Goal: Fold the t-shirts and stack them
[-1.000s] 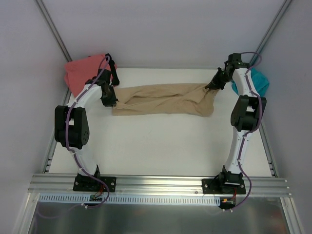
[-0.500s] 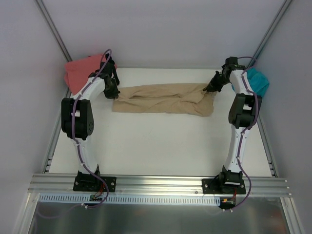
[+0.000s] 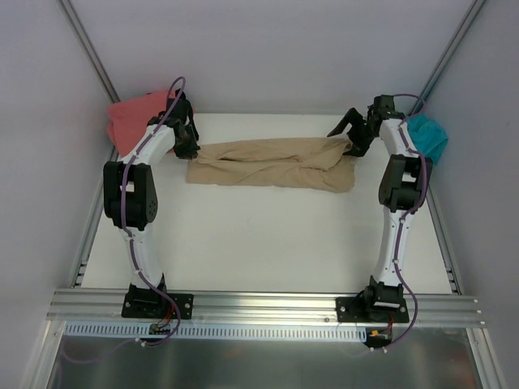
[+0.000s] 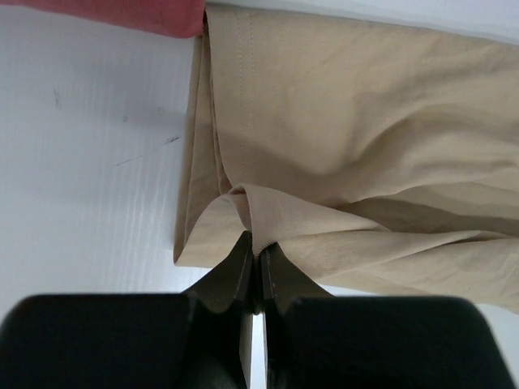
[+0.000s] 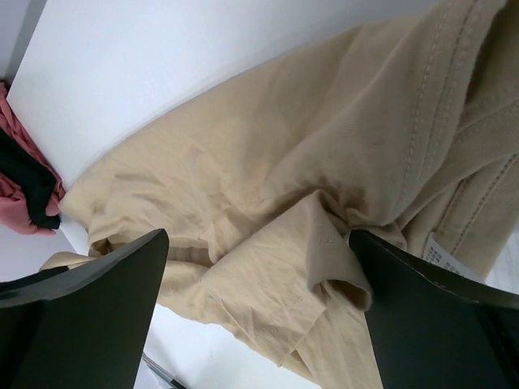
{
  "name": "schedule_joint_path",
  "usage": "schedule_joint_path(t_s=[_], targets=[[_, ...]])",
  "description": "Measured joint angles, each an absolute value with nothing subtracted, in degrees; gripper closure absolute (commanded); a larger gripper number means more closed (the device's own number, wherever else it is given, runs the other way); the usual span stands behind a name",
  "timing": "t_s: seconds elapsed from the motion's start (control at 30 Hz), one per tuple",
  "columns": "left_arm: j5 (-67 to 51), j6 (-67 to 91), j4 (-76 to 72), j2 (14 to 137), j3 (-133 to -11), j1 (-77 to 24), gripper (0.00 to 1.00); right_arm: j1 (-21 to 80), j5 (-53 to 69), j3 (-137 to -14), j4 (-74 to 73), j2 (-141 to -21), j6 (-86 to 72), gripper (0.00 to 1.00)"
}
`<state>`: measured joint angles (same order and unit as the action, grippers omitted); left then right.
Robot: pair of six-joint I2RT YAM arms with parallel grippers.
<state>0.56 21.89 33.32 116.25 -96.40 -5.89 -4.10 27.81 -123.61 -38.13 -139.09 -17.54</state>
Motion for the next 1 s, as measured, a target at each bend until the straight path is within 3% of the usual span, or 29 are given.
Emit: schedule_joint_path(t_s=[0.3,0.33,0.37,0.43,0.47,0.73,1.0], targets=[[0.7,22.0,33.1,116.3,-96.4,-5.9,1.00,-4.1,27.9,-117.2,-38.9,-131.5,-15.5,0.01],[0.8,22.0,32.9,116.3,-96.4,-5.9,0.94,-4.1,27.9,-116.9,-39.3,-130.2,-14.9,0.00],[1.0,22.1,32.6,116.5,-96.4,-5.9,0.59,-4.1,27.9,-116.5,-39.5,-129.0,-14.4,0.00],[2.3,22.4,32.2,117.2,-96.6,-5.9,0.06,-4.1,28.0,-115.6,-40.1,-126.5,-13.3,0.01],[3.3,22.9,32.2,117.8,-96.7,-5.9,0.01,-4.1,28.0,-115.1,-40.4,-125.4,-12.9,0.00],[12.3,24.6,31.3,117.8,-93.1,-5.9,0.01,-4.1,28.3,-109.2,-42.5,-118.0,-10.5,0.01],[12.5,24.6,30.9,114.5,-90.1,-5.9,0.01,-3.6,28.3,-102.8,-42.7,-115.0,-9.9,0.00]])
